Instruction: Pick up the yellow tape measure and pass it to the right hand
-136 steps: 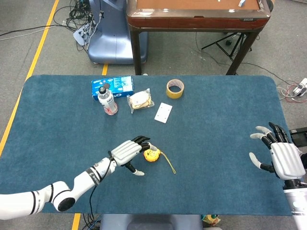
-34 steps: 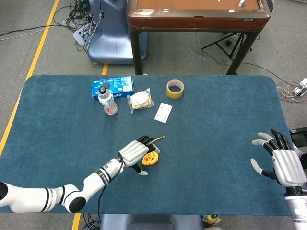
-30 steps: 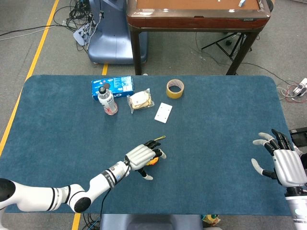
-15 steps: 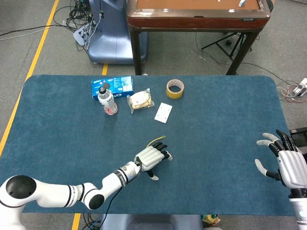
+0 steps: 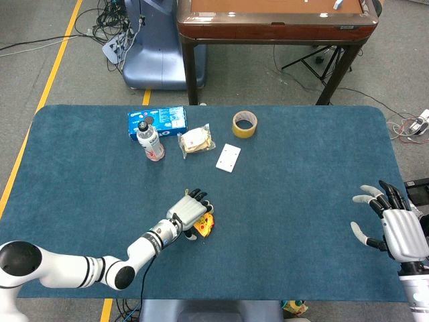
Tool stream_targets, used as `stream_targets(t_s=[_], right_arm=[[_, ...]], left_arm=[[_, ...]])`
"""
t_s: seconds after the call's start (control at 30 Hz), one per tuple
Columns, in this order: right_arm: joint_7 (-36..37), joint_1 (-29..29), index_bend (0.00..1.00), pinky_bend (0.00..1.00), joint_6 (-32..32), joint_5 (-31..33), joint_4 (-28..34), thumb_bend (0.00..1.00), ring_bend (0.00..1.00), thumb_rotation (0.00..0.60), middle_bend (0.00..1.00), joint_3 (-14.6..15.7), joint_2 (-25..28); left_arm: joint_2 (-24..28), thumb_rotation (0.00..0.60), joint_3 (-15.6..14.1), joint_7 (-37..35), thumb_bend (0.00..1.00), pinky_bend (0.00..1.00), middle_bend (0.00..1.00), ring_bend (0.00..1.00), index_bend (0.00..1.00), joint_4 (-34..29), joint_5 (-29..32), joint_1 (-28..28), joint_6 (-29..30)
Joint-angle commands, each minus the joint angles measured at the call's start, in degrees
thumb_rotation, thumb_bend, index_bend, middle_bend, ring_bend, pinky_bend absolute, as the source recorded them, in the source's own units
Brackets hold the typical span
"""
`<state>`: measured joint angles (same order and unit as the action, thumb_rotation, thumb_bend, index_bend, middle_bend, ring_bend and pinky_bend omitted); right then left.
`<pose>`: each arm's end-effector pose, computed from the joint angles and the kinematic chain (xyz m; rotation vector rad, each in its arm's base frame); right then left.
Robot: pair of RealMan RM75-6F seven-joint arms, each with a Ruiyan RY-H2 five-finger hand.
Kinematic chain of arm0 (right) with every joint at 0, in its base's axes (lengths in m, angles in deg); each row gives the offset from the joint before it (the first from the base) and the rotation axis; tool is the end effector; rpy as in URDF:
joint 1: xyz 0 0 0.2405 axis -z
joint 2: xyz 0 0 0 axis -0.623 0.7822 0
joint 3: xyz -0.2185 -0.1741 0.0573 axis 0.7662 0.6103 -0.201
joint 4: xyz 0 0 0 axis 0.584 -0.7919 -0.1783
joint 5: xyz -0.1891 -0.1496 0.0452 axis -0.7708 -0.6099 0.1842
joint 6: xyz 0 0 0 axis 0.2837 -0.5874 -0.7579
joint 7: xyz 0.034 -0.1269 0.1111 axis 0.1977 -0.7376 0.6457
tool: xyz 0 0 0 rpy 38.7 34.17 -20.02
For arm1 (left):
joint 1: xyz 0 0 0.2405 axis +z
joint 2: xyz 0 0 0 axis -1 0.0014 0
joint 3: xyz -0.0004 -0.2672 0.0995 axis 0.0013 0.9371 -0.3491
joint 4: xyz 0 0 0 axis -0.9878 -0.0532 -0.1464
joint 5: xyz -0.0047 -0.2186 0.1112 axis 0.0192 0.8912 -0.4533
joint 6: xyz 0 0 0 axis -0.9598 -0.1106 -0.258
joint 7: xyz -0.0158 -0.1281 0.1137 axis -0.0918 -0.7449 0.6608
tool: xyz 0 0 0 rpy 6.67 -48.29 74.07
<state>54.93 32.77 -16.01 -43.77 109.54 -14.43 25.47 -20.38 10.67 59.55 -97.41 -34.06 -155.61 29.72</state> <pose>-0.2947 -0.2173 0.1675 1.3707 -1.0456 0.9808 -0.0698 0.3760 -0.1250 -2.2992 -0.8382 -0.6440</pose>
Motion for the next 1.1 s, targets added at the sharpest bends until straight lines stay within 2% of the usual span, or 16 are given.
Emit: stream_targets(t_s=[0.03, 0.17, 0.37, 0.77, 0.93, 1.1], right_arm=[[-0.22, -0.16, 0.32, 0.0, 0.15, -0.1, 0.07, 0.4, 0.05, 0.6, 0.2, -0.05, -0.21], [-0.58, -0.27, 0.32, 0.0, 0.15, -0.24, 0.25, 0.4, 0.05, 0.6, 0.2, -0.07, -0.48], [-0.85, -0.22, 0.32, 0.0, -0.05, -0.43, 0.61, 0.4, 0.05, 0.6, 0.2, -0.06, -0.38], [0.01, 0.21, 0.32, 0.0, -0.23, -0.21, 0.43, 0.4, 0.05, 0.6, 0.2, 0.14, 0.12], [0.34, 0.2, 0.32, 0.0, 0.04, -0.1, 0.2, 0.4, 0.05, 0.6, 0.2, 0.25, 0.2], [0.53, 0.41, 0.32, 0.0, -0.19, -0.13, 0.24, 0.4, 0.05, 0.6, 0.2, 0.31, 0.45]], left_arm=[[3.32, 0.6, -1.63, 0.92, 0.07, 0.0, 0.26, 0.01, 0.28, -3.52, 3.01, 0.43, 0.55], [6.14, 0.6, -2.45, -0.81, 0.07, 0.0, 0.26, 0.01, 0.29, -6.99, 4.53, 1.38, 0.09], [6.82, 0.6, -2.79, -2.96, 0.07, 0.0, 0.26, 0.02, 0.29, -8.52, 2.58, 3.22, 1.91], [2.78, 0.6, -2.56, -5.2, 0.07, 0.0, 0.23, 0.01, 0.17, -8.46, -4.54, 8.85, 9.96], [0.41, 0.6, -1.56, -4.64, 0.07, 0.0, 0.17, 0.01, 0.11, -8.01, -5.17, 9.79, 11.74], [-2.58, 0.6, -0.86, -2.69, 0.07, 0.0, 0.16, 0.01, 0.09, -6.49, -5.9, 10.26, 13.31]])
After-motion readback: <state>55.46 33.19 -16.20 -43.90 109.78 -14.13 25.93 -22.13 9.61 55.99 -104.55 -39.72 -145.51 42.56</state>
